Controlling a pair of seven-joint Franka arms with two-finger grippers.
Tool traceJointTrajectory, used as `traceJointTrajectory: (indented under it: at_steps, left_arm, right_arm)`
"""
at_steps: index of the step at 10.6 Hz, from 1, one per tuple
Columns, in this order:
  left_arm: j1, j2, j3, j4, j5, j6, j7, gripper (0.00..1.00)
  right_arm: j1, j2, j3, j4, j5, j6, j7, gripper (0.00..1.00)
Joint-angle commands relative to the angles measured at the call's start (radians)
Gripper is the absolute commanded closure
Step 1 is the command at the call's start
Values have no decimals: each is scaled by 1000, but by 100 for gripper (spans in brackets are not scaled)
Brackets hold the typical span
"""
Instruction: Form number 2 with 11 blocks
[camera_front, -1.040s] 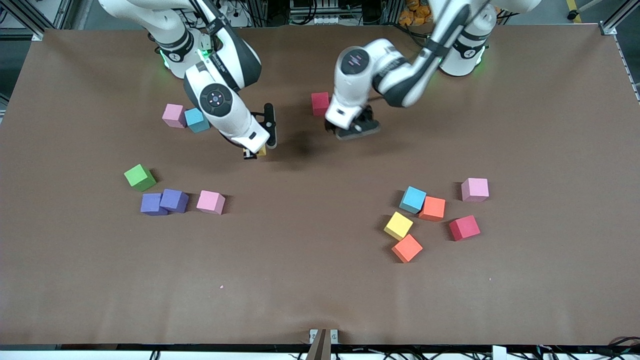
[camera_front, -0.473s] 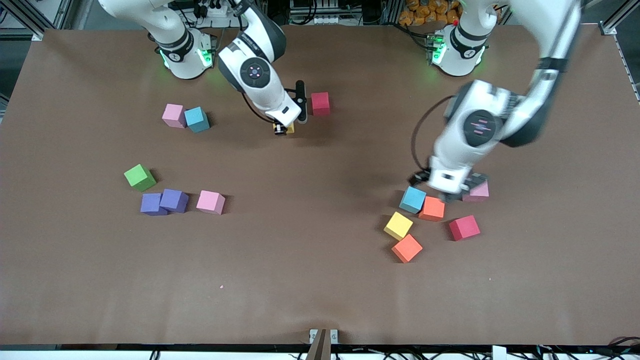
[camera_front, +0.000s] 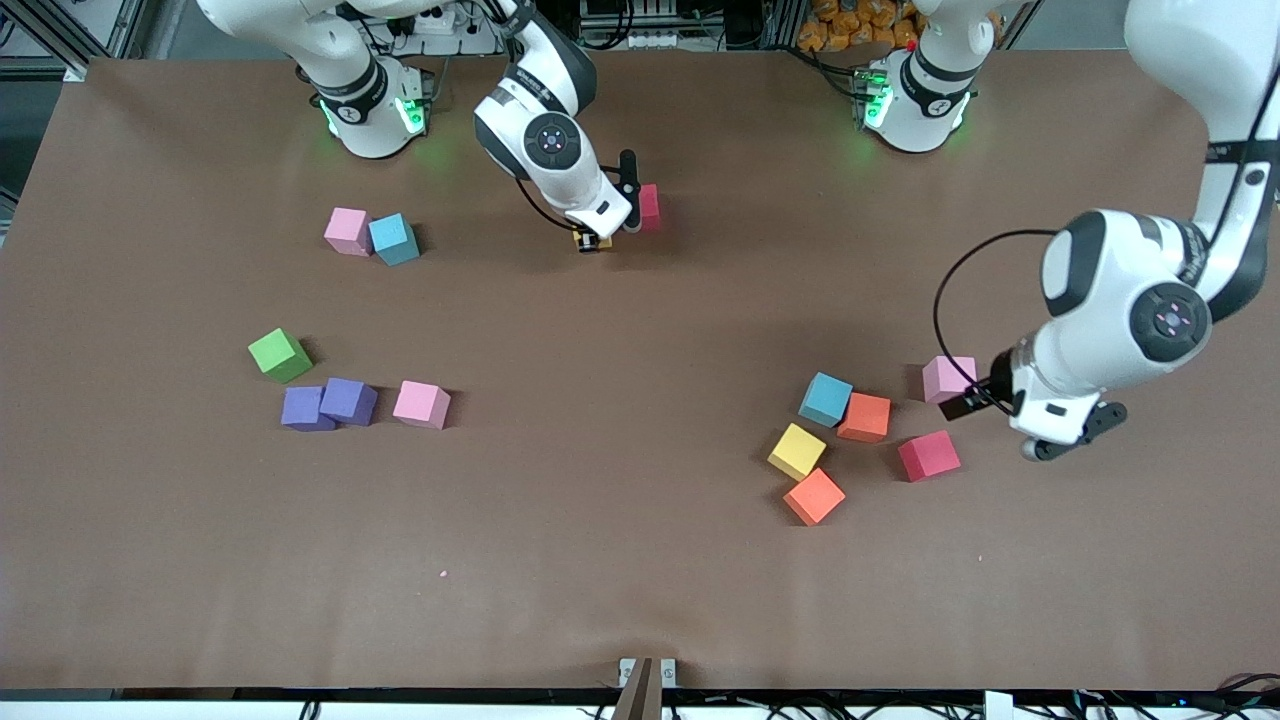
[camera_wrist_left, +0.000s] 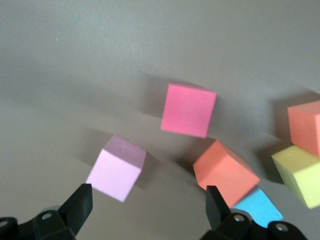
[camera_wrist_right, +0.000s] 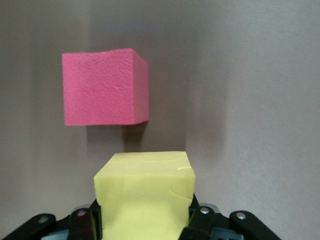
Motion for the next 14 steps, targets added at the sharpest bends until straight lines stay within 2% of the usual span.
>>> traceJointTrajectory:
  at_steps: [1, 2, 4, 6, 14]
  left_arm:
    - [-9, 117, -12, 119, 34, -19, 1, 0]
    - [-23, 155, -12, 155, 69, -19, -2, 0]
    - [-29, 214, -12, 166, 126, -6, 2, 0]
    - [-22, 246, -12, 187, 165, -5, 5, 0]
    - [-36, 301, -12, 212, 163, 49, 7, 0]
  right_arm:
    - [23, 14, 2, 5, 10, 20, 14, 70]
    - [26, 15, 10, 4, 10, 10, 29, 70]
    - [26, 13, 38, 1, 9, 7, 47, 72]
    - [33, 8, 38, -1, 9, 7, 47, 72]
    - [19, 38, 39, -5, 10, -6, 51, 72]
